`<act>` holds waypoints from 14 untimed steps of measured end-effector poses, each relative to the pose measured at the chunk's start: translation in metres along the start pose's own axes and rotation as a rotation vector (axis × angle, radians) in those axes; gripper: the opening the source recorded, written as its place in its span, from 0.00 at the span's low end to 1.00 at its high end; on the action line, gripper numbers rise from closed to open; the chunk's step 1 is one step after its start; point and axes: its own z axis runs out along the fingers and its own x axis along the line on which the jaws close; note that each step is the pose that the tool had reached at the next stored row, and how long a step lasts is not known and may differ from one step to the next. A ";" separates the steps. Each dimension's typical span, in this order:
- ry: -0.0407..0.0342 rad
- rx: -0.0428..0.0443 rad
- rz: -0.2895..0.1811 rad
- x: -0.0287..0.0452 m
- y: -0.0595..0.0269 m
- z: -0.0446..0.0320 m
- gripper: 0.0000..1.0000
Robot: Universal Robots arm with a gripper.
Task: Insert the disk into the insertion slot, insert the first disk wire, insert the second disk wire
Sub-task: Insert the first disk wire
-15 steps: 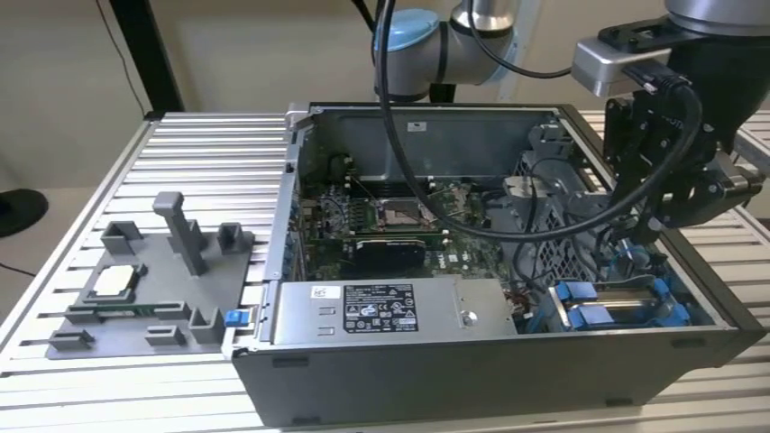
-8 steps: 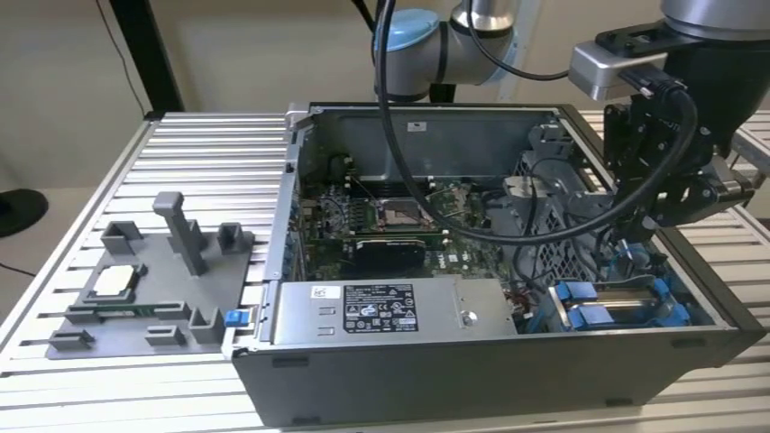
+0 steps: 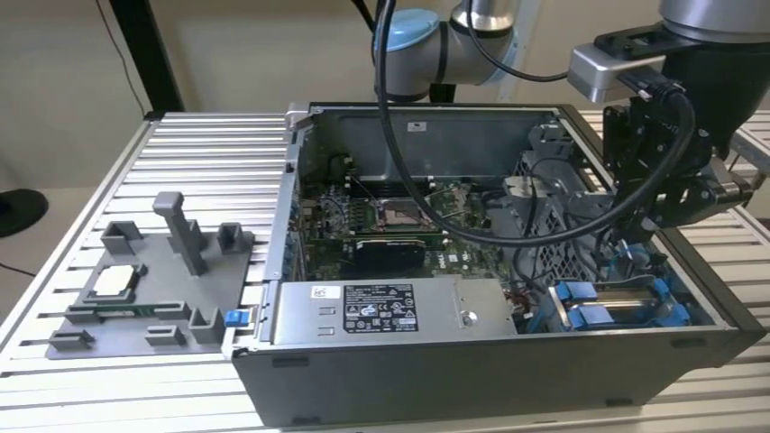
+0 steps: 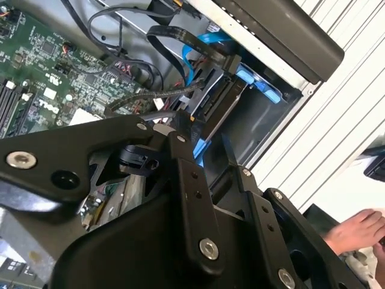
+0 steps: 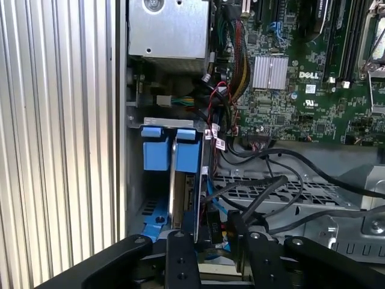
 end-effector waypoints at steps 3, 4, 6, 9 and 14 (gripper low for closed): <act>0.0002 0.0000 0.000 -0.0001 0.0006 -0.0002 1.00; 0.0002 0.0000 0.000 -0.0001 0.0008 -0.0002 1.00; 0.0002 -0.0001 0.000 -0.0002 0.0010 -0.0003 1.00; 0.0001 0.0000 0.000 -0.0003 0.0015 -0.0003 1.00; 0.0003 0.0000 0.000 -0.0006 0.0017 -0.0004 0.00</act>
